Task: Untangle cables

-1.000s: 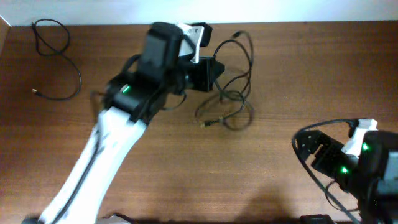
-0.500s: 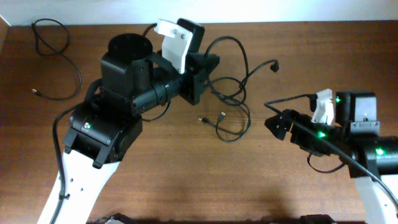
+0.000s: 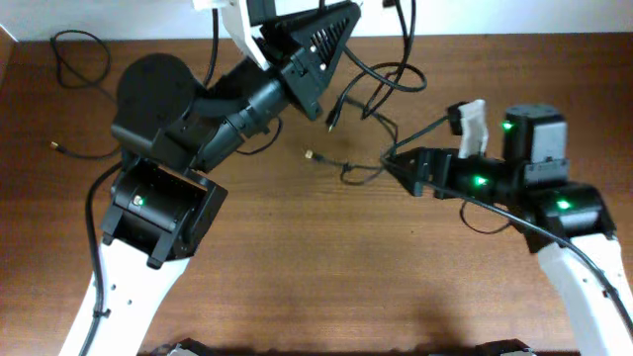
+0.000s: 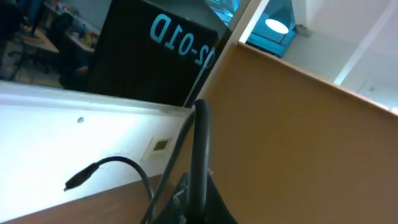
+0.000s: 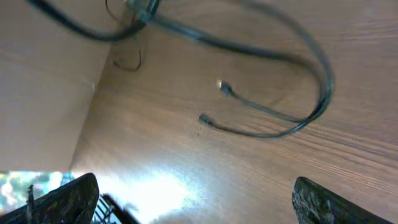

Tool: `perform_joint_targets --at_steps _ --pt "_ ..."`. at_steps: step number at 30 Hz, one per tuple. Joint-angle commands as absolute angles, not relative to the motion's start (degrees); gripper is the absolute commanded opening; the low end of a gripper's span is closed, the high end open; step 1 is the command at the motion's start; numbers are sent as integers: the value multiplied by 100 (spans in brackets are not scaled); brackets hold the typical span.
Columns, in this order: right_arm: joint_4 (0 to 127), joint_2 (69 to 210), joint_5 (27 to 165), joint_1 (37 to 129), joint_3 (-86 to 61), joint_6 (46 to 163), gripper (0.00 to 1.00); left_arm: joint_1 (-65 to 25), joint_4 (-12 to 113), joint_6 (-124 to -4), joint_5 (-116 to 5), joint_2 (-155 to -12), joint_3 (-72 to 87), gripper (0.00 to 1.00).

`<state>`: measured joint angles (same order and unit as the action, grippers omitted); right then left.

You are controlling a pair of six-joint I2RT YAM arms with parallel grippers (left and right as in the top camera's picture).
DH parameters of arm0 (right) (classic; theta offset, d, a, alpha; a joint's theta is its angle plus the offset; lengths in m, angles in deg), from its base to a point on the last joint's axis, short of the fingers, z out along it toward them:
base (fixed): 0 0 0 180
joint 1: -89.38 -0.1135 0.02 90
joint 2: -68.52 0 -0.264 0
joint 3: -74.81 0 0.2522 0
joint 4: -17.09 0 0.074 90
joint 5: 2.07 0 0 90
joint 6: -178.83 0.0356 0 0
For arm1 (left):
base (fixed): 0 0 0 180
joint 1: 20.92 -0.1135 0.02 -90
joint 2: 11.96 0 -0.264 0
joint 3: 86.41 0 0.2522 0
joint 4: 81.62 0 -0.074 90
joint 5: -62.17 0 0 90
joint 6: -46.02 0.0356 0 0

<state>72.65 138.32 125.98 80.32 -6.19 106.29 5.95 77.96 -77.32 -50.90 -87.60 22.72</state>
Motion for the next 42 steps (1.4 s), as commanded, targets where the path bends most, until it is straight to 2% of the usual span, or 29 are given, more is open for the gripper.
perform_joint_targets --at_steps 1,5,8,10,11,12,13,14,18,23,28,33,37,42 --pt "6800 14119 12202 7645 -584 9674 99 590 7789 -8117 -5057 -8640 2342 0" --pt "5888 14479 11354 7451 -587 8310 99 590 7774 -8196 -5096 -8537 2342 0" --pt "5571 14901 11431 7433 -584 7914 99 590 7776 -8191 -5090 -8316 2342 0" --pt "5530 15168 11953 7433 -587 7888 89 590 7772 -8147 -5064 -8207 2342 0" --pt "5547 15271 12228 7433 -587 7800 80 588 7772 -8029 -5046 -8159 2342 0" --pt "5550 15373 12309 7435 -587 7746 54 577 7770 -7905 -5046 -8128 2342 0" --pt "5554 15445 12272 7438 -587 7658 32 531 7744 -7883 -5048 -8111 2342 0" --pt "5556 15489 12108 7462 -587 7667 4 464 7678 -7885 -5050 -8100 2342 0" --pt "5722 15196 11765 7859 -593 8082 4 -52 7033 -7623 -5044 -8093 2342 0" --pt "6286 14875 9179 9239 -591 9444 4 -1416 6214 -7511 -4941 -7934 2342 0" --pt "6347 14882 9201 10814 -591 10220 4 -2891 5529 -7503 -4941 -7713 2342 0" --pt "6365 14892 9614 11901 -591 10585 4 -4301 5208 -7385 -4943 -7617 2342 0" --pt "6363 14892 10200 12052 -591 10583 4 -4885 4839 -7387 -4945 -7700 2340 0" --pt "6365 14892 10548 11805 -591 10561 4 -4926 4727 -7361 -4915 -7792 2340 0"
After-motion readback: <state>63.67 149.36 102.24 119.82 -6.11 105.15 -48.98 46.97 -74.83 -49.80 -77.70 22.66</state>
